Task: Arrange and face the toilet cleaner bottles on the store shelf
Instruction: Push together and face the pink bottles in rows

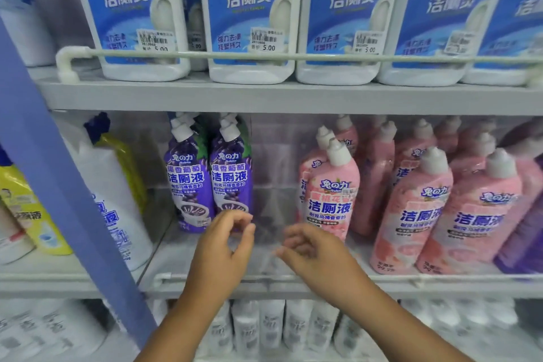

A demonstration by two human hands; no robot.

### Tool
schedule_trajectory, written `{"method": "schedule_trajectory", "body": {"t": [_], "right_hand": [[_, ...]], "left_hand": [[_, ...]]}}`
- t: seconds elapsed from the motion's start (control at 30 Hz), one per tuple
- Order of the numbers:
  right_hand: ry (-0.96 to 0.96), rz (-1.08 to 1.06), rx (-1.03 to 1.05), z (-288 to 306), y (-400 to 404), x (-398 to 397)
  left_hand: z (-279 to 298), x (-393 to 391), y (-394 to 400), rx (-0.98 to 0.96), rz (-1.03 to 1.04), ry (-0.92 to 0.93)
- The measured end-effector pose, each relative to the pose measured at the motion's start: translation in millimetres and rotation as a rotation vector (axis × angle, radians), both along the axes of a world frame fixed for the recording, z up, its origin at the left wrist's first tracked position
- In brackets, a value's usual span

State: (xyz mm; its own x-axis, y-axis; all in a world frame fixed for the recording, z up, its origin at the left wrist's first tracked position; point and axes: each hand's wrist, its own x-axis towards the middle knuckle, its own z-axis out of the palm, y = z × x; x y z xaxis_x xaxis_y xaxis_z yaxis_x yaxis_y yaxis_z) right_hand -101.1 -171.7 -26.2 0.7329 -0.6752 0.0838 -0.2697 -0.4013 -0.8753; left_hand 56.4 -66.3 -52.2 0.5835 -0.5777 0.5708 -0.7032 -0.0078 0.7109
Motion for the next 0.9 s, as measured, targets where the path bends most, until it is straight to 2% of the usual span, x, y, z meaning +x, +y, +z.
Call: {"method": "schedule_trajectory", "body": {"t": [0.13, 0.2, 0.37, 0.7, 0.9], "right_hand": [[-0.156, -0.220, -0.011, 8, -37, -54], [-0.168, -0.262, -0.035, 11, -49, -68], [-0.044, -0.197, -0.107, -12, -60, -58], [-0.146, -0.100, 0.032, -21, -73, -37], [-0.248, -0.288, 0.165, -30, -82, -25]], "left_hand": [[4, -34, -36, -0.001, -0.105, 0.190], [9, -51, -54, 0.024, -0.166, 0.272], [2, -66, -81, 0.108, -0.183, 0.321], [0, -59, -84, 0.175, -0.142, 0.407], [-2, -47, -80, 0.168, -0.191, 0.459]]}}
